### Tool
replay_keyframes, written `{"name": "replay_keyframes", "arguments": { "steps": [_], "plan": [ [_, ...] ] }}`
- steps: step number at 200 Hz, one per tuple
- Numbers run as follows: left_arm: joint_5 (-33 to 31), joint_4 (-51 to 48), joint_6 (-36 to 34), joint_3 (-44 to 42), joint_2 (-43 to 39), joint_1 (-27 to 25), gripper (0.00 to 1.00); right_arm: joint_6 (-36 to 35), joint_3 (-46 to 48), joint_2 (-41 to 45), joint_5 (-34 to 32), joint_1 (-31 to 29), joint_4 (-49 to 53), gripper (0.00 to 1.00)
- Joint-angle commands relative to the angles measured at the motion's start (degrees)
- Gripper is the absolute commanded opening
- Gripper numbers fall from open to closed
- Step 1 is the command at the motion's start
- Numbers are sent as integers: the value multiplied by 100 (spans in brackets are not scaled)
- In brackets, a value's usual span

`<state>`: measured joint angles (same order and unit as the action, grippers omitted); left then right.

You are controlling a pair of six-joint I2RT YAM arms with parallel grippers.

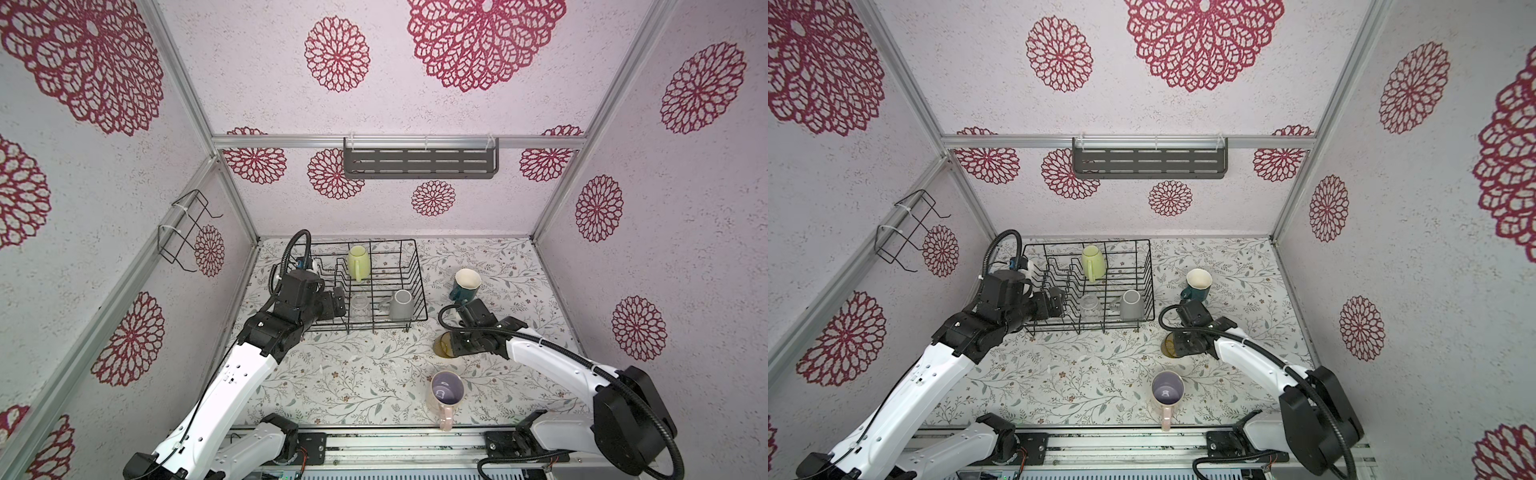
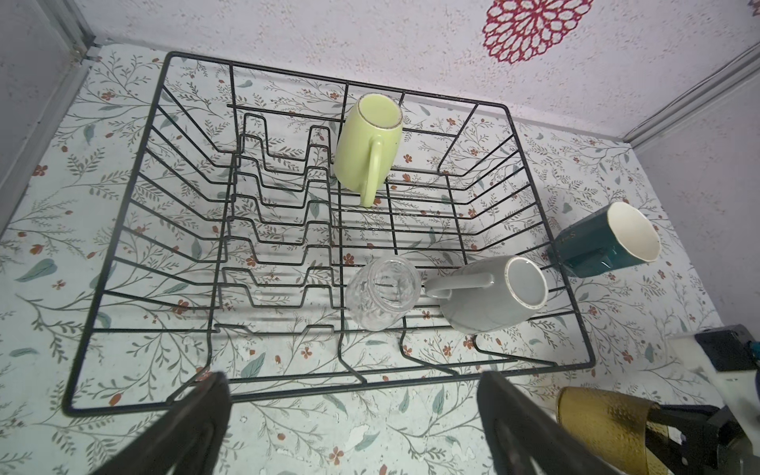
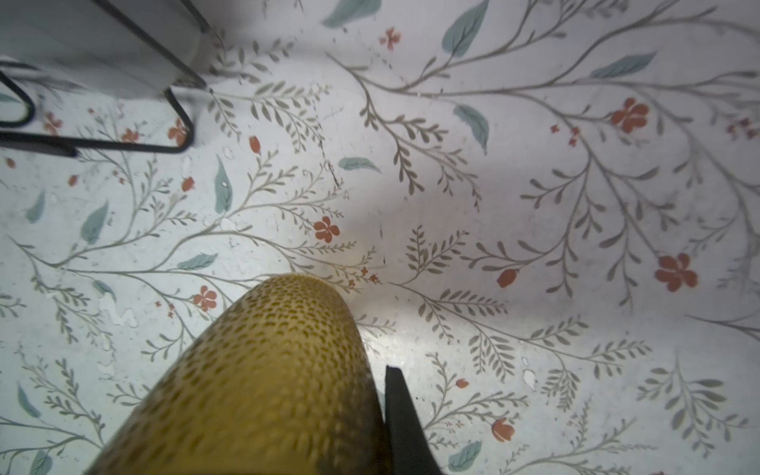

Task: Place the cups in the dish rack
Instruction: 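Lift the gold glass with the right gripper toward the left gripper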

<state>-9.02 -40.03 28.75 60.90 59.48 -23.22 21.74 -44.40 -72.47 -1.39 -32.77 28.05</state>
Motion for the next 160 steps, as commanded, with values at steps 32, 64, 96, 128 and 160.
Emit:
{"name": "replay_keyframes", "arguments": {
  "steps": [32,64,96,128,160],
  "plan": [
    [2148,891,512,-61,-203,-19,97,158,116,1646,-406,17,-837,4],
    [3442,1742,854,-139,-39,-180,97,267,265,2363,-154,17,-1751,4],
    [4641,2912,1521,-396,152,-236,97,356,311,2580,441,17,-2966,3],
    [5105,3670,2471,-527,417,-343,97,127,685,2581,1399,8,-4639,2],
    [5795,3807,2790,-387,680,-367,97,-97,955,2589,2030,-52,-5733,2]
  ]
}}
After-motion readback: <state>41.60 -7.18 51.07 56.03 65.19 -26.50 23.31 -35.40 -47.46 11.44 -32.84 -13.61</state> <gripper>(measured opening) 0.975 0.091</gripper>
